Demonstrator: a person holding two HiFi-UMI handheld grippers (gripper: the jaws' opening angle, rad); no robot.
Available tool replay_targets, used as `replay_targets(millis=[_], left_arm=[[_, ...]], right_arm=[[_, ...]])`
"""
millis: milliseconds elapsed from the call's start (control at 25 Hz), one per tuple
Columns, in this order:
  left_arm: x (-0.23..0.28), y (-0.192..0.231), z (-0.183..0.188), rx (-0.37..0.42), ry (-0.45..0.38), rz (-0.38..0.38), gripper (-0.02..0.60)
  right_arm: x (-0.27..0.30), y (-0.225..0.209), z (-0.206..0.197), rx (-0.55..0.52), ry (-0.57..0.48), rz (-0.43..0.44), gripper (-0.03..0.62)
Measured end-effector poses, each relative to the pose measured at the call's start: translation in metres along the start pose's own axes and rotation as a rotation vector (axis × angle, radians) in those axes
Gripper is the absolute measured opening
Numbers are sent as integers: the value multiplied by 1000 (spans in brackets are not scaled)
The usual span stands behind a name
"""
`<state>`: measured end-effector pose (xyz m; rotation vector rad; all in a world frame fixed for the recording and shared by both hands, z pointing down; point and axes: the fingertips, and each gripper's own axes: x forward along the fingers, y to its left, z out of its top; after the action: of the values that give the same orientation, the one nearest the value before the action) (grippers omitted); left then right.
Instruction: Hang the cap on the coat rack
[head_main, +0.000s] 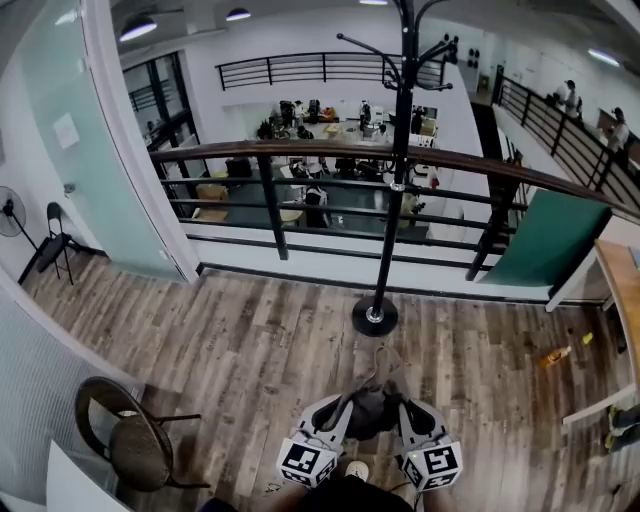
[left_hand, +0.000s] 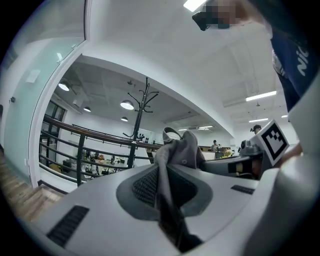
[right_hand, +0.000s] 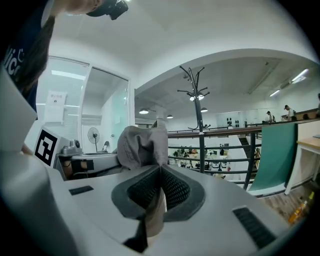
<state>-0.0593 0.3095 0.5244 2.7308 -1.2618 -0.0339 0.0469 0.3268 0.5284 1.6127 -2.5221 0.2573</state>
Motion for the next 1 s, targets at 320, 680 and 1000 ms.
replay_targets(millis=[320, 680, 1000], left_arm=[[15, -2, 7, 35, -8, 27, 37], [65, 37, 5, 21, 24, -27, 37], [138, 115, 17, 5, 14, -88, 37]], right_arm=[[8, -18, 6, 31, -39, 1, 25], [62, -44, 13, 24, -32, -73, 25], [151, -67, 34, -17, -34, -143, 25]])
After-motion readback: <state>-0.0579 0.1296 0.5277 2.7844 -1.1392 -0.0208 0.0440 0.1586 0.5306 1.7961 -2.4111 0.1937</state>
